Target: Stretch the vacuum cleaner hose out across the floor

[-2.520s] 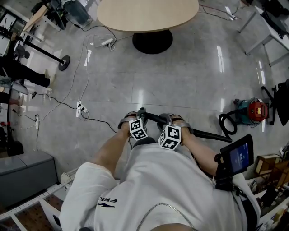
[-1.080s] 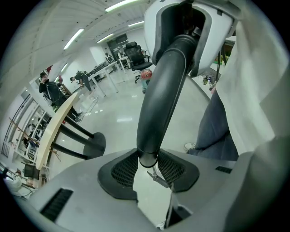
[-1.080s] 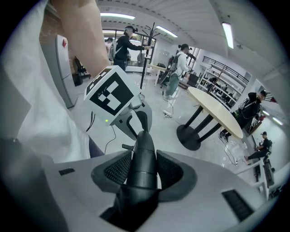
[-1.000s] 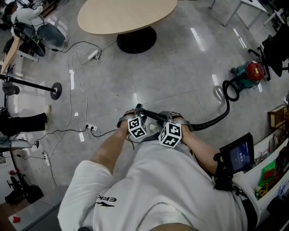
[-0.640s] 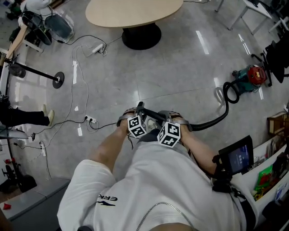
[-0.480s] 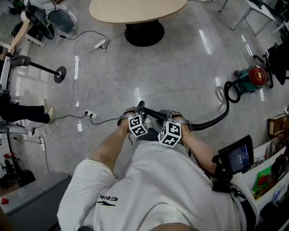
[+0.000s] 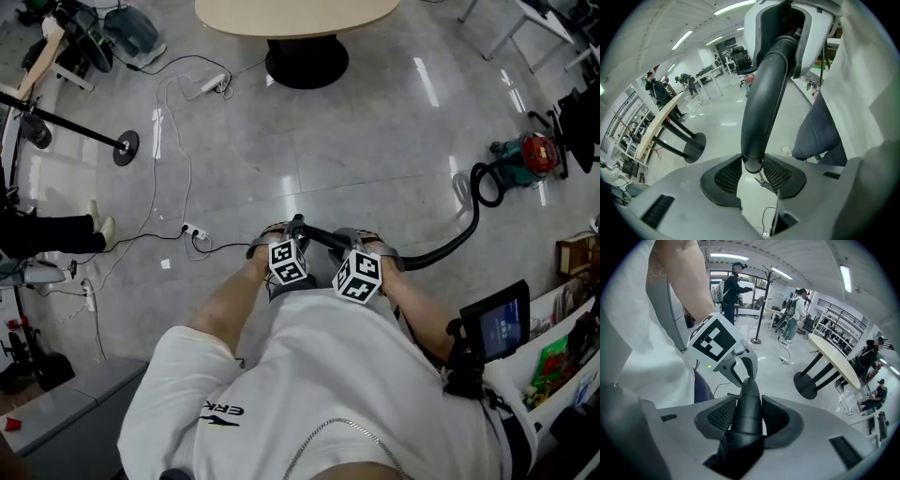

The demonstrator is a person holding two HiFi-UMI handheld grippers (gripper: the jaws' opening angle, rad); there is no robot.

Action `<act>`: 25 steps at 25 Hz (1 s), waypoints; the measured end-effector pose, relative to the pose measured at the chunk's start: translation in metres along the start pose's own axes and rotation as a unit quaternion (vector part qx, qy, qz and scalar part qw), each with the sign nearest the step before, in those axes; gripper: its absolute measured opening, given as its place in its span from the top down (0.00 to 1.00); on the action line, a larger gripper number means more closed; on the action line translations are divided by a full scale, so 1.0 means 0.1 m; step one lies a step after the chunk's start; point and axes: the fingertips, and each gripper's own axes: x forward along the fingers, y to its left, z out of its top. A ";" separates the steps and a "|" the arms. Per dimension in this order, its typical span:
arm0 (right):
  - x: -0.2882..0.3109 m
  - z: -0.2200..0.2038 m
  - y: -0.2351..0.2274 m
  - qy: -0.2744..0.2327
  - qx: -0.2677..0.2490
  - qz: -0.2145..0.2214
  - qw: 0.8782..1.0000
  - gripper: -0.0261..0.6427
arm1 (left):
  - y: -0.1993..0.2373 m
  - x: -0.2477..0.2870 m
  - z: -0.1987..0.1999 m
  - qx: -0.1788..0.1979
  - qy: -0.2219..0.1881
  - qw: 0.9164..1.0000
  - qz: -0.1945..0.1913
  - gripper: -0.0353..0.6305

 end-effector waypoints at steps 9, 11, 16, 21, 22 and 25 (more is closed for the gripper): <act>0.21 0.41 0.18 0.009 -0.012 0.006 1.000 0.71 | -0.02 -0.16 -0.18 0.081 -0.054 0.995 -0.031 0.73; 0.24 0.49 0.19 0.009 -0.016 0.006 1.000 0.71 | 0.00 -0.17 -0.21 0.086 -0.058 0.994 -0.033 0.73; 0.32 0.68 0.21 0.009 -0.023 0.006 1.000 0.71 | 0.09 -0.25 -0.37 0.080 -0.059 0.995 -0.033 0.73; 0.45 0.93 0.25 0.005 -0.031 0.007 0.999 0.71 | 0.20 -0.35 -0.62 0.067 -0.054 0.996 -0.028 0.73; 0.48 0.99 0.26 0.003 -0.032 0.007 0.999 0.71 | 0.23 -0.38 -0.68 0.065 -0.052 0.996 -0.026 0.73; 0.58 1.16 0.29 -0.001 -0.033 0.009 0.999 0.71 | 0.30 -0.45 -0.87 0.058 -0.045 0.997 -0.023 0.73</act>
